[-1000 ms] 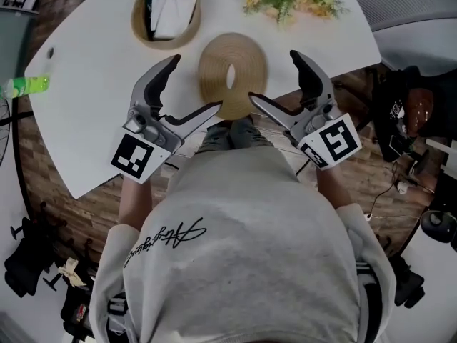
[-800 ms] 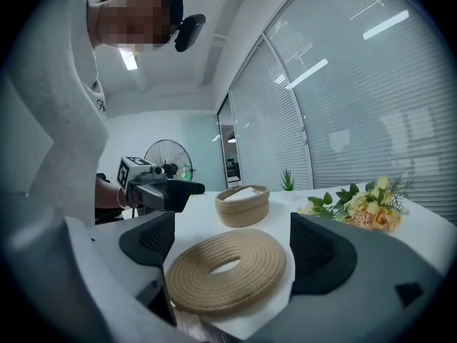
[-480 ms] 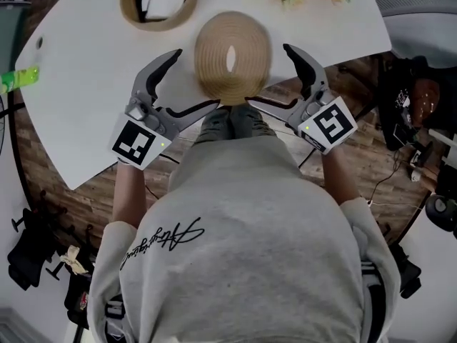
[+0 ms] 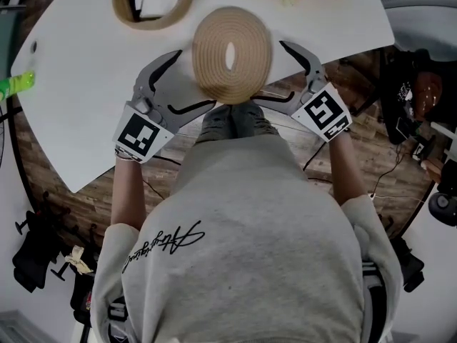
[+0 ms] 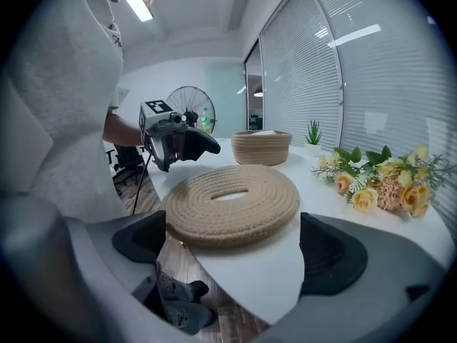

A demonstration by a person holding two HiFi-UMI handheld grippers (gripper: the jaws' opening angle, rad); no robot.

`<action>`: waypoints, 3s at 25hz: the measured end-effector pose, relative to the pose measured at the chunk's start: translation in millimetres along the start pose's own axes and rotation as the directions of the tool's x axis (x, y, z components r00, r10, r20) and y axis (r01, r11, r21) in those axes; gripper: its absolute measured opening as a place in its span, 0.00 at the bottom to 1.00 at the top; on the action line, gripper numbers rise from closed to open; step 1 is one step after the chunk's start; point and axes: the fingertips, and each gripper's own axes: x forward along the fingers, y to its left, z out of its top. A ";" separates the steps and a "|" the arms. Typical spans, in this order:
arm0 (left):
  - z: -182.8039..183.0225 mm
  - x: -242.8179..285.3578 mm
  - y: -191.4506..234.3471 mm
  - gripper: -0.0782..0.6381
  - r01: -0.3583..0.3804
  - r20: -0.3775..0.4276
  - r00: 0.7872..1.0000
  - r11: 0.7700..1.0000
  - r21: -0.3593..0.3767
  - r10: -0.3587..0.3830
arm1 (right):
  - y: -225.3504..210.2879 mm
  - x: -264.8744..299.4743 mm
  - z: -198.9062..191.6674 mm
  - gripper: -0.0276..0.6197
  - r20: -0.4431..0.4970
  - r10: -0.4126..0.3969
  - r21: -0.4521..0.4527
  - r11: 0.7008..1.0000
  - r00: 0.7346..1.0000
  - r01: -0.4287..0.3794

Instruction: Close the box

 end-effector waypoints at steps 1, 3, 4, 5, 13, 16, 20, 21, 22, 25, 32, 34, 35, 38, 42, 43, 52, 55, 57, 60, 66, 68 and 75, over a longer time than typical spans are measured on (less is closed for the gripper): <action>-4.1 1.1 -0.1 0.78 0.006 -0.019 1.000 1.000 0.004 -0.006 | -0.5 1.1 -1.7 0.93 -0.011 0.001 -0.005 1.000 1.000 -0.001; -10.6 3.5 -1.5 0.78 0.024 -0.053 0.998 1.000 0.015 -0.023 | -1.0 3.0 -2.9 0.95 -0.021 0.011 -0.007 1.000 1.000 -0.011; -13.5 4.6 -2.5 0.78 0.035 -0.067 0.997 0.999 0.019 -0.033 | -1.2 3.8 -2.9 0.95 -0.024 0.017 -0.007 1.000 1.000 -0.017; -16.3 5.7 -3.5 0.78 0.047 -0.080 0.996 0.999 0.020 -0.045 | -1.3 4.6 -2.9 0.95 -0.027 0.024 -0.008 1.000 0.999 -0.025; -29.2 14.8 -3.5 0.78 0.084 -0.130 0.988 0.996 0.018 -0.081 | 2.2 10.7 -14.1 0.95 -0.103 0.069 -0.062 0.995 0.992 -0.076; -33.4 18.8 -4.4 0.78 0.098 -0.152 0.984 0.995 0.026 -0.093 | 2.5 11.5 -13.9 0.95 -0.109 0.070 -0.063 0.995 0.992 -0.077; -36.1 21.0 -4.7 0.78 0.102 -0.170 0.981 0.994 0.027 -0.096 | 5.9 14.7 -12.8 0.94 -0.121 0.082 -0.074 0.993 0.989 -0.091; -36.4 21.4 -5.0 0.78 0.105 -0.174 0.980 0.994 0.025 -0.099 | 6.4 15.6 -12.7 0.94 -0.127 0.083 -0.075 0.993 0.988 -0.093; -36.6 21.8 -5.3 0.78 0.109 -0.178 0.979 0.994 0.023 -0.103 | 6.4 16.3 -12.8 0.94 -0.135 0.085 -0.075 0.993 0.987 -0.096; -36.7 21.6 -5.5 0.78 0.112 -0.183 0.977 0.994 0.021 -0.106 | 6.6 17.6 -12.2 0.95 -0.151 0.088 -0.072 0.992 0.985 -0.100; -35.7 21.8 -5.3 0.78 0.098 -0.190 0.977 0.995 0.018 -0.093 | 7.2 17.3 -10.4 0.94 -0.117 0.083 -0.063 0.994 0.990 -0.091; -35.3 22.1 -5.4 0.77 0.098 -0.195 0.976 0.995 0.019 -0.092 | 6.9 17.0 -10.2 0.94 -0.115 0.084 -0.063 0.994 0.990 -0.091; -35.1 22.2 -5.4 0.77 0.098 -0.198 0.976 0.995 0.021 -0.092 | 6.7 16.9 -10.1 0.94 -0.114 0.083 -0.065 0.994 0.990 -0.091; -34.1 22.4 -5.4 0.77 0.092 -0.198 0.977 0.995 0.035 -0.084 | 6.4 15.7 -8.4 0.94 -0.110 0.073 -0.082 0.993 0.991 -0.082; -30.4 20.3 -6.3 0.76 0.087 -0.186 0.979 0.996 0.028 -0.081 | 7.0 11.1 -1.6 0.93 -0.089 0.074 -0.098 0.992 0.993 -0.083; -28.9 19.9 -6.4 0.76 0.086 -0.182 0.980 0.996 0.026 -0.080 | 6.6 9.6 0.2 0.93 -0.084 0.076 -0.101 0.991 0.994 -0.084; -5.4 34.2 -15.4 0.39 0.047 -0.102 0.994 0.999 0.026 -0.044 | -8.7 8.9 36.0 0.46 0.059 0.019 -0.036 0.999 0.998 -0.016; -15.7 37.5 -16.9 0.60 0.051 -0.165 0.986 0.997 0.061 -0.040 | -0.3 18.7 15.6 0.70 -0.044 0.071 -0.091 0.993 0.996 -0.075; -19.7 32.5 -10.9 0.68 0.019 -0.178 0.984 0.997 0.069 -0.007 | -0.8 18.5 4.3 0.77 -0.085 0.071 -0.125 0.989 0.994 -0.081; -24.2 26.9 4.0 0.75 -0.043 -0.175 0.983 0.998 0.046 0.050 | -12.2 14.9 -2.1 0.85 -0.091 0.046 -0.096 0.994 0.995 -0.055; -45.7 33.4 15.7 0.79 -0.013 -0.280 0.960 0.998 0.062 0.030 | -25.6 20.5 -11.1 0.94 -0.169 0.080 -0.109 0.989 0.982 -0.100; -46.8 35.6 15.7 0.79 0.017 -0.299 0.954 0.998 0.063 0.002 | -30.4 21.4 -9.0 0.95 -0.180 0.086 -0.129 0.985 0.980 -0.111; -46.3 40.6 23.6 0.83 0.073 -0.314 0.948 0.996 0.051 -0.054 | -37.9 28.6 -15.5 0.95 -0.270 0.168 -0.165 0.962 0.948 -0.218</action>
